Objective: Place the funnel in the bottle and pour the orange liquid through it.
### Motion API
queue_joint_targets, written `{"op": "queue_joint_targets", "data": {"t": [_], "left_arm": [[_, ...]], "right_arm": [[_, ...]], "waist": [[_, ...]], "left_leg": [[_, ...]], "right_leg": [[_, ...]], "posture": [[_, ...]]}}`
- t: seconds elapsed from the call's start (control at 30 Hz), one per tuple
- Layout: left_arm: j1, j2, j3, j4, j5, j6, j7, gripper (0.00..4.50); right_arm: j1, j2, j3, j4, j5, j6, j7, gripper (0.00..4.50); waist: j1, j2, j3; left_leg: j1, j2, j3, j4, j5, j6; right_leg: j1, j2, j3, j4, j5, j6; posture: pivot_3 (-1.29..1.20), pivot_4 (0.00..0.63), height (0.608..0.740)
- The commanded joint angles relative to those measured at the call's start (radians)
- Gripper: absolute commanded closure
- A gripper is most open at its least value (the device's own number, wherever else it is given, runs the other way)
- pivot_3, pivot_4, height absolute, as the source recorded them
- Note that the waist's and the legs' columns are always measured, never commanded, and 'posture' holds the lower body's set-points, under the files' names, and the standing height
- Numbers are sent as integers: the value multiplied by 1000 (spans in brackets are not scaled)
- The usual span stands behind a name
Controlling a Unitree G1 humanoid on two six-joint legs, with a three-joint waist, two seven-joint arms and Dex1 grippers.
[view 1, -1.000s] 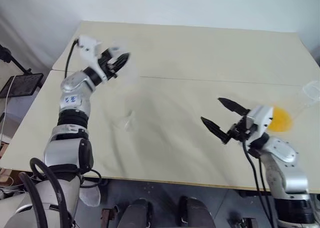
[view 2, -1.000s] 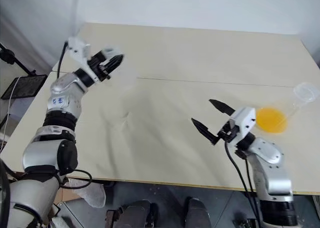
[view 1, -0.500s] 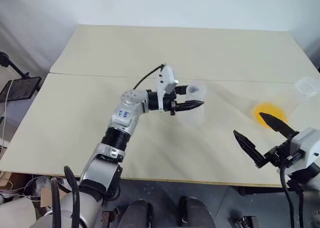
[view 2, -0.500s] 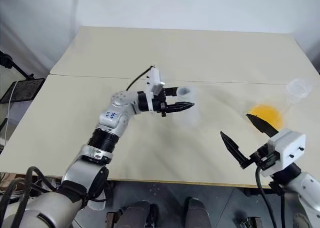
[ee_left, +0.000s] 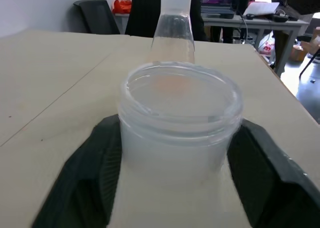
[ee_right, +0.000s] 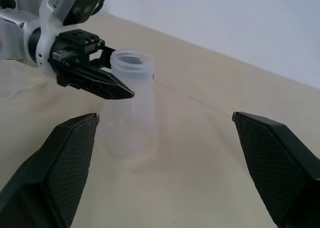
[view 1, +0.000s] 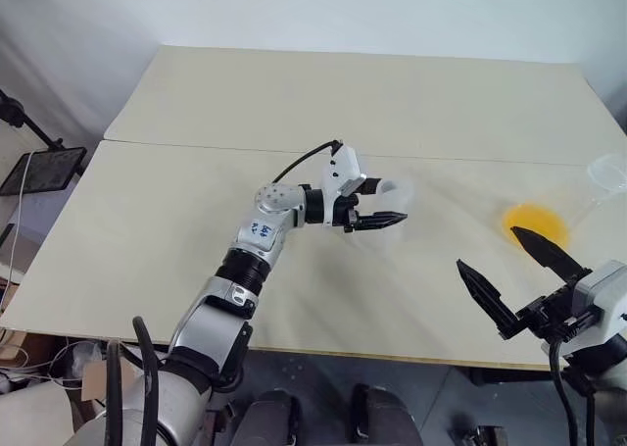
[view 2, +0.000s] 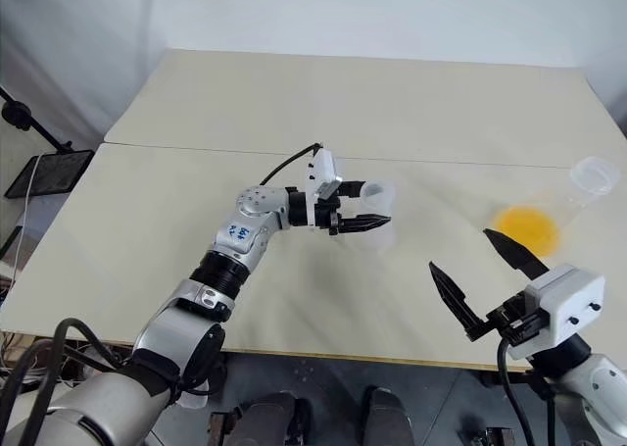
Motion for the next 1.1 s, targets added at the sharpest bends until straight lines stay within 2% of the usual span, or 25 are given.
{"op": "queue_joint_targets", "data": {"t": [0.03, 0.07, 0.27, 0.43, 0.57, 0.77, 0.87, 1.0, 1.1], "left_arm": [[-2, -12, 33, -18, -26, 0, 12, 135], [-1, -9, 34, -19, -23, -7, 8, 6], [16, 43, 69, -74, -64, -14, -73, 6], [37, 144, 102, -100, -99, 8, -166, 6], [56, 248, 182, -123, -151, -45, -233, 6], [157, 415, 323, -259, -191, -54, -164, 6], [219, 469, 367, -323, -186, -82, -122, 6], [505, 613, 464, -555, -268, 122, -112, 6], [773, 665, 581, -671, -281, 164, -77, 6]], "right_arm": [[21, -24, -71, 22, 37, -16, 47, 0], [26, -29, -76, 28, 40, -15, 57, 0], [4, -50, -72, 54, 52, -6, 90, 0], [-30, -81, -62, 85, 62, 2, 124, 0], [-72, -124, -59, 116, 95, 21, 170, 0], [-152, -194, -10, 146, 157, 75, 248, 0], [-187, -213, 17, 160, 170, 93, 274, 0], [-304, -242, 123, 204, 179, 119, 345, 0], [-399, -257, 203, 243, 150, 103, 416, 0]], "waist": [[3, 0, 0], [5, 0, 0], [7, 0, 0], [2, 0, 0], [-3, 0, 0], [-10, 0, 0], [-11, 0, 0], [-22, 0, 0], [-37, 1, 0]], "left_leg": [[0, 0, 0, 0, 0, 0], [0, 0, 0, 0, 0, 0], [0, 0, 0, 0, 0, 0], [1, 0, 0, 0, 0, 0], [0, 0, -1, 1, 0, 0], [1, 0, -3, 0, 0, 0], [1, 0, -4, 0, 0, 0], [2, 0, -4, -1, 0, 0], [2, 2, -6, -1, -1, -1]], "right_leg": [[0, 0, 0, 0, 0, 0], [0, 0, 0, 0, 0, 0], [0, 0, 0, 0, 0, 0], [0, 0, 0, 1, 0, 0], [0, 0, 0, 1, 0, 0], [0, -1, -1, 2, 0, 0], [0, -1, -1, 2, 0, 0], [1, -2, 2, 2, 0, 0], [0, -3, 4, 1, 0, 0]], "posture": [[0, 150, 740], [0, 150, 740], [0, 150, 740], [0, 150, 740], [0, 150, 740], [0, 150, 740], [0, 150, 740], [0, 150, 740], [0, 150, 740]]}}
